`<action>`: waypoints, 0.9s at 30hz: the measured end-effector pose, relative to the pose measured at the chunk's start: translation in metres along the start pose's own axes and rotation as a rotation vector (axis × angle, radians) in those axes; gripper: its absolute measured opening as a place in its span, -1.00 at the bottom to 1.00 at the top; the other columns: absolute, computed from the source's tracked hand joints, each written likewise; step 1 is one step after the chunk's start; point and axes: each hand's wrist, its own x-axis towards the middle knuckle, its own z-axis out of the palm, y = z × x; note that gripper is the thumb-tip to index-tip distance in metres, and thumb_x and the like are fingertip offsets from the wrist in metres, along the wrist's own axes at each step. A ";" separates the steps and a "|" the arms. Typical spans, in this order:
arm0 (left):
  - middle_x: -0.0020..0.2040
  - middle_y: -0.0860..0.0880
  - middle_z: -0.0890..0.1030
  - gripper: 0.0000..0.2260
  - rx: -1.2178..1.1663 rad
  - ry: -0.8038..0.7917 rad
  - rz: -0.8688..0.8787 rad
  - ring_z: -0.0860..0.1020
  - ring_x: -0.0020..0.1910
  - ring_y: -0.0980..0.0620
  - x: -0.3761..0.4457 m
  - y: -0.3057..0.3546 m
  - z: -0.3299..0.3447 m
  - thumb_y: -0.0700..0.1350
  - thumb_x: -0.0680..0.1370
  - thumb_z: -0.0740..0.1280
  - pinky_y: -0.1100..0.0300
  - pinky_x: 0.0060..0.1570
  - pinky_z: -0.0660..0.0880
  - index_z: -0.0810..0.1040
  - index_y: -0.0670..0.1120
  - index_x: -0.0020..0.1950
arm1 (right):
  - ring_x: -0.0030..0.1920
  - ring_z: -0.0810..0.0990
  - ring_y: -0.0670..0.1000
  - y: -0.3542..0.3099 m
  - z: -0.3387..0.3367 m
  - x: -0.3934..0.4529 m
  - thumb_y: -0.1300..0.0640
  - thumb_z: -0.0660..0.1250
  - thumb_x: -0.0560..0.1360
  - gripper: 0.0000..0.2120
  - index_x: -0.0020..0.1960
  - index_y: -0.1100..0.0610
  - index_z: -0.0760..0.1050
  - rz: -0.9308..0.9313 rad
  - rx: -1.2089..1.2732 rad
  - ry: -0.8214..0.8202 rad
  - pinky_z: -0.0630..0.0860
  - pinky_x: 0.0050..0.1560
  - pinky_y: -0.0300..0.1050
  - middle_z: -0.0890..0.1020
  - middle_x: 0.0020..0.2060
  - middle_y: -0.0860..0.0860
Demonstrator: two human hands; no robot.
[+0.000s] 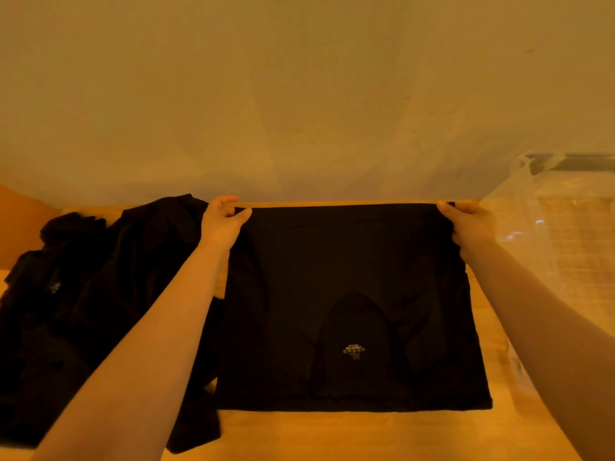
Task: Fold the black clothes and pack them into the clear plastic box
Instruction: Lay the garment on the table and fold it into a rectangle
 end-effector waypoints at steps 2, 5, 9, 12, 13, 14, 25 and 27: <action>0.15 -0.10 0.51 -0.73 0.033 0.029 0.003 0.52 0.11 -0.02 0.002 0.000 0.000 -0.21 0.51 0.36 0.14 0.06 0.48 0.46 -0.08 0.19 | -0.43 0.46 -0.06 -0.002 0.002 0.004 0.12 0.42 0.44 -0.76 -0.34 0.07 0.43 -0.025 -0.105 0.034 0.41 -0.43 -0.19 0.49 -0.42 -0.02; 0.16 -0.12 0.52 -0.75 0.071 0.128 0.034 0.51 0.13 -0.04 0.002 -0.003 0.002 -0.19 0.51 0.37 0.18 0.07 0.46 0.49 -0.15 0.17 | -0.47 0.31 0.01 -0.002 0.001 0.009 0.12 0.28 0.52 -0.64 -0.41 0.09 0.27 -0.072 -0.230 0.135 0.29 -0.41 -0.12 0.33 -0.48 0.04; 0.14 -0.12 0.54 -0.76 0.099 0.186 0.040 0.51 0.09 -0.01 0.000 -0.007 0.005 -0.15 0.52 0.36 0.22 -0.01 0.42 0.49 -0.16 0.16 | -0.46 0.19 0.01 -0.001 -0.002 0.007 0.14 0.12 0.59 -0.59 -0.42 0.13 0.16 -0.113 -0.345 0.179 0.18 -0.40 -0.10 0.23 -0.48 0.07; 0.13 -0.11 0.55 -0.76 0.073 0.181 0.042 0.53 0.10 -0.02 0.000 -0.008 0.005 -0.16 0.52 0.35 0.20 0.03 0.45 0.47 -0.14 0.17 | -0.34 0.42 0.04 -0.002 -0.001 0.004 0.03 0.27 0.53 -0.74 -0.27 0.13 0.35 -0.144 -0.311 0.184 0.41 -0.27 0.00 0.43 -0.35 0.05; 0.13 -0.11 0.55 -0.76 0.079 0.176 0.040 0.53 0.11 -0.03 0.000 -0.009 0.005 -0.16 0.52 0.35 0.16 0.07 0.47 0.47 -0.14 0.17 | -0.23 0.47 0.04 -0.003 0.000 0.001 -0.02 0.35 0.47 -0.76 -0.15 0.13 0.39 -0.151 -0.330 0.166 0.44 -0.21 -0.02 0.49 -0.25 0.03; 0.13 -0.11 0.55 -0.76 0.083 0.169 0.033 0.53 0.11 -0.04 0.000 -0.010 0.006 -0.16 0.52 0.35 0.11 0.10 0.49 0.47 -0.13 0.17 | -0.16 0.48 0.03 -0.003 0.001 0.000 -0.03 0.41 0.43 -0.69 -0.03 0.15 0.40 -0.165 -0.397 0.137 0.42 -0.20 -0.07 0.49 -0.16 0.03; 0.03 -0.07 0.56 -0.84 0.029 0.201 -0.027 0.54 0.00 0.00 0.005 -0.007 0.005 -0.19 0.52 0.35 0.06 0.04 0.51 0.51 -0.14 0.09 | -0.38 0.34 0.08 0.000 -0.010 0.011 0.21 0.14 0.58 -0.68 -0.35 0.21 0.33 -0.122 -0.285 0.093 0.35 -0.27 -0.01 0.33 -0.44 0.09; 0.05 -0.07 0.56 -0.84 -0.038 0.201 -0.053 0.54 0.04 -0.02 0.006 -0.005 0.007 -0.20 0.52 0.35 0.06 0.08 0.49 0.52 -0.14 0.08 | -0.45 0.19 0.03 -0.005 -0.008 0.013 0.25 0.11 0.57 -0.61 -0.43 0.15 0.16 -0.081 -0.277 0.104 0.22 -0.38 -0.08 0.22 -0.48 0.07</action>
